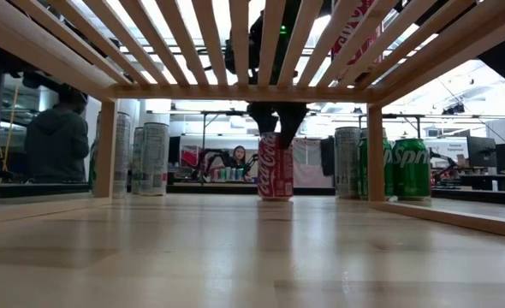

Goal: Place canned beverage on shelf
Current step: Put the red-white soda can on the shelf aligned with the other red-white soda can

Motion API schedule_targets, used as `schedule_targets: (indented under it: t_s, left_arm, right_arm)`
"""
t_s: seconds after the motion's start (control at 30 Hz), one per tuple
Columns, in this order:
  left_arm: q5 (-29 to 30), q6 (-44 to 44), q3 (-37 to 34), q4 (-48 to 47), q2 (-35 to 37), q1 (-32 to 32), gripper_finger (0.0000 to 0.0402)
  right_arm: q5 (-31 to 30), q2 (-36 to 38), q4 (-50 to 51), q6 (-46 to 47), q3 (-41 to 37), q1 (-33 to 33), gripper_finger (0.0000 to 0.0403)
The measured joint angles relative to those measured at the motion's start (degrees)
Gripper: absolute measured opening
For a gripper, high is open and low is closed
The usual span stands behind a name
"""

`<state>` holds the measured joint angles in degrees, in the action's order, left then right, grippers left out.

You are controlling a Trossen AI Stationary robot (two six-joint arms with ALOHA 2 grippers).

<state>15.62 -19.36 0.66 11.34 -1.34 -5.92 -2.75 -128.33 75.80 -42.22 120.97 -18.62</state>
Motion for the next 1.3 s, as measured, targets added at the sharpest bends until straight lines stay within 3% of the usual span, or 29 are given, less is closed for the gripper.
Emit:
schedule_targets:
  t_s: [0.27, 0.4, 0.5, 0.67, 0.73, 0.97, 1.3]
  left_arm:
    - [0.0, 0.0, -0.01, -0.01, 0.0, -0.02, 0.0003]
    - [0.0, 0.0, 0.0, 0.0, 0.02, -0.02, 0.0003]
    - [0.0, 0.0, -0.01, 0.01, 0.0, 0.0, 0.0003]
    - [0.0, 0.0, -0.01, 0.01, 0.01, 0.0, 0.0003]
    - [0.0, 0.0, -0.01, 0.0, 0.0, -0.01, 0.0003]
    - [0.0, 0.0, -0.01, 0.02, 0.01, -0.02, 0.0003]
    - [0.0, -0.01, -0.01, 0.01, 0.02, -0.02, 0.0003]
  right_arm:
    - [0.48, 0.07, 1.74, 1.79, 7.25, -0.17, 0.0374]
    - [4.86, 0.1, 4.93, 10.39, 13.38, -1.15, 0.0374]
    - [7.75, 2.07, 4.48, 24.23, 12.65, -2.0, 0.0374]
    - [7.48, 2.54, 9.02, 59.45, 11.95, -3.28, 0.0375]
    - [7.07, 2.08, 9.04, 65.64, 11.95, -3.42, 0.0375]
    - [4.33, -0.38, 6.54, 73.35, 11.95, -2.51, 0.0375]
    - [3.42, -5.39, 8.17, 74.77, 11.91, -1.46, 0.0375]
